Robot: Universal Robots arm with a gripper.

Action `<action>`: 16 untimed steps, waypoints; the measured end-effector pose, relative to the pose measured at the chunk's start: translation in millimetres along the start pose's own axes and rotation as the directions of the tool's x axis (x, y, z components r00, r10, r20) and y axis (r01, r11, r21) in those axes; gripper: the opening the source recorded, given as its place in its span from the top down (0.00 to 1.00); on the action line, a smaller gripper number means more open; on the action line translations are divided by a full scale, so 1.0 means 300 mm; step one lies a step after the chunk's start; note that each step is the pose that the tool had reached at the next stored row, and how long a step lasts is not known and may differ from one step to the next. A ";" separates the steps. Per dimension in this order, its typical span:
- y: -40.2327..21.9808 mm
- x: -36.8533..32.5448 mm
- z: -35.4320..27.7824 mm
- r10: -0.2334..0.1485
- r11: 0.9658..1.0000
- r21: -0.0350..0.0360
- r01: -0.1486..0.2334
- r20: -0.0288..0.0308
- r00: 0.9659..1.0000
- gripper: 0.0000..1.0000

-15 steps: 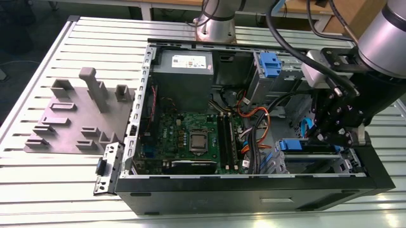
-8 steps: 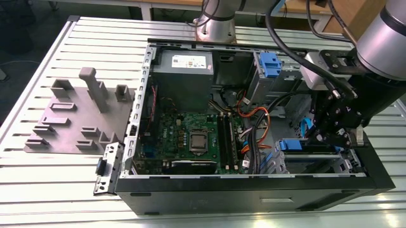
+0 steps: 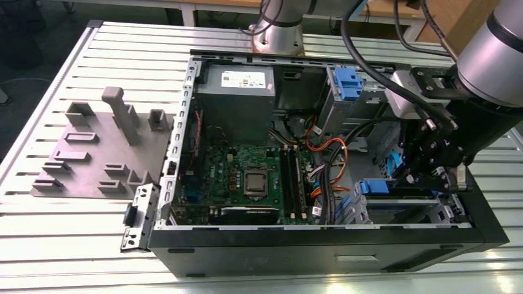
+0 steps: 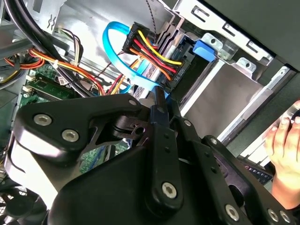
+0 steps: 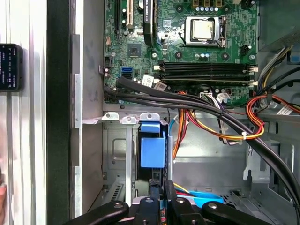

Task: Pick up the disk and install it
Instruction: 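Insert the second disk wire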

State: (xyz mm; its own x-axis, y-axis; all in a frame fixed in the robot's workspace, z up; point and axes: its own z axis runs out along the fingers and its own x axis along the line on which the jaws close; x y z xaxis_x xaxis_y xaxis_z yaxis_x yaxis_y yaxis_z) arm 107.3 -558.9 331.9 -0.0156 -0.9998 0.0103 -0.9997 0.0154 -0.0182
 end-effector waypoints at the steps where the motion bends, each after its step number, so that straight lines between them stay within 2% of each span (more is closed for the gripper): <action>1: 0.000 0.001 0.002 0.000 1.000 0.000 0.000 0.000 1.000 0.84; 14: 0.000 0.001 0.002 0.000 1.000 0.000 0.000 0.001 1.000 0.83; 15: 0.000 0.001 -0.002 0.000 1.000 0.000 0.000 0.001 1.000 0.76; 16: 0.000 0.002 -0.007 0.000 1.000 0.000 0.000 0.001 1.000 0.76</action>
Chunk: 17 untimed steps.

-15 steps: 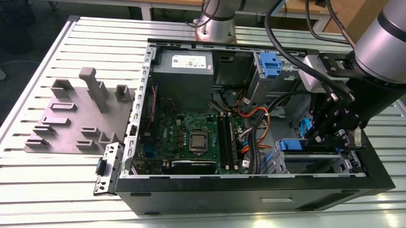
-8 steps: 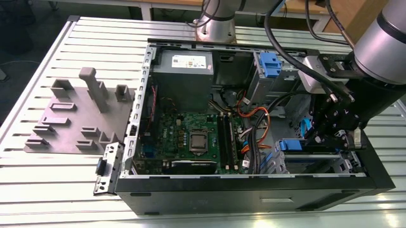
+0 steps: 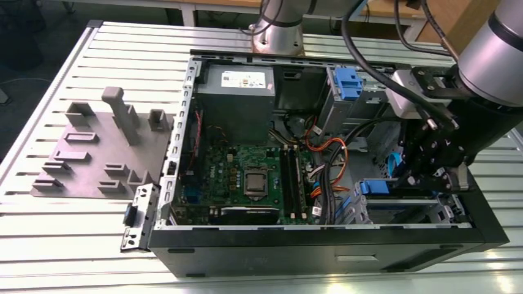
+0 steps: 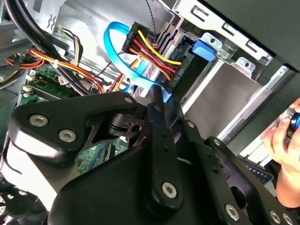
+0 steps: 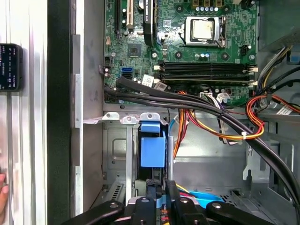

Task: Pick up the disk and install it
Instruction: 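Insert the second disk wire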

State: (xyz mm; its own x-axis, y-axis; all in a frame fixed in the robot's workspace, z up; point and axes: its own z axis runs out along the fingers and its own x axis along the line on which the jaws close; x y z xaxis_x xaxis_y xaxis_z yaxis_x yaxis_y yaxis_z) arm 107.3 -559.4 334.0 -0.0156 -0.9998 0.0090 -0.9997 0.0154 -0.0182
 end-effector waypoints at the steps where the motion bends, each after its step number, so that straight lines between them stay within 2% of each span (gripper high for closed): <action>1: 0.000 0.000 -0.006 0.000 1.000 0.000 0.000 0.000 1.000 0.76; 10: -0.001 0.001 -0.078 0.000 1.000 0.000 0.000 0.001 1.000 0.76; 15: -0.001 0.001 -0.078 0.000 1.000 0.000 0.000 0.001 1.000 0.78; 16: -0.001 0.001 -0.078 0.000 1.000 0.000 0.000 0.001 1.000 0.84; 17: -0.001 0.001 -0.079 0.000 1.000 0.000 0.000 0.001 1.000 0.84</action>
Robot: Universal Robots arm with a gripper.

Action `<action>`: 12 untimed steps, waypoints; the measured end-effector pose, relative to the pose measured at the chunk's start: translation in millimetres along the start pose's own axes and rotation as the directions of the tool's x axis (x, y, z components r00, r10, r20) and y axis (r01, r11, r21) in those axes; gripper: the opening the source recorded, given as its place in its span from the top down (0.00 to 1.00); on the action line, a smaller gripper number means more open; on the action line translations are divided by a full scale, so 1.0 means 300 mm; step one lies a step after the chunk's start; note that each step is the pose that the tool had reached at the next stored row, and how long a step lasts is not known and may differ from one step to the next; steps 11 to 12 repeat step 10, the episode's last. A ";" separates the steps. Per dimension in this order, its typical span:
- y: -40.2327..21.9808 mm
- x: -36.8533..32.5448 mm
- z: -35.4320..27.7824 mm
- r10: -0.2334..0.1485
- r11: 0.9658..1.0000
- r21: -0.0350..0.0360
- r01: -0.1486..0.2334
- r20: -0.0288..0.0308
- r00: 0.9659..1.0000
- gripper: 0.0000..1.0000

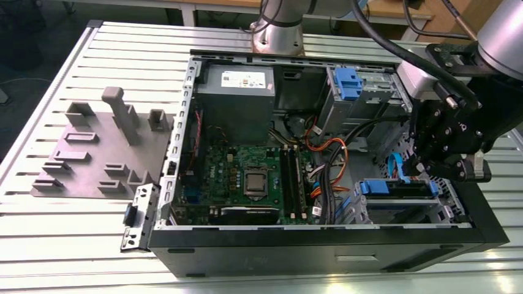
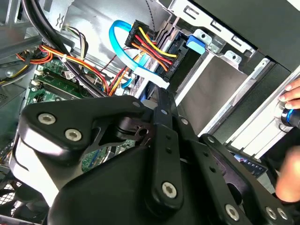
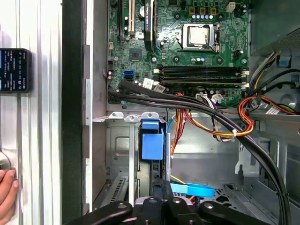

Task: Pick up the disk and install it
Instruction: 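Insert the second disk wire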

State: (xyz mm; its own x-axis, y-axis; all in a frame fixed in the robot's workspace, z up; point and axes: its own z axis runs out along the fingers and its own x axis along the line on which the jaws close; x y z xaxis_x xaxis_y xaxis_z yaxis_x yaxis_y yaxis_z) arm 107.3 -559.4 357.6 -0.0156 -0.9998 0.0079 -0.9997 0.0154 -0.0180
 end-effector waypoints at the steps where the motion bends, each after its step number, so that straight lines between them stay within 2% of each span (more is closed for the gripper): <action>1: 0.000 0.000 0.000 0.000 1.000 0.000 0.000 0.000 1.000 0.89; 12: 0.000 0.000 -0.001 0.000 1.000 0.000 0.000 0.000 1.000 0.89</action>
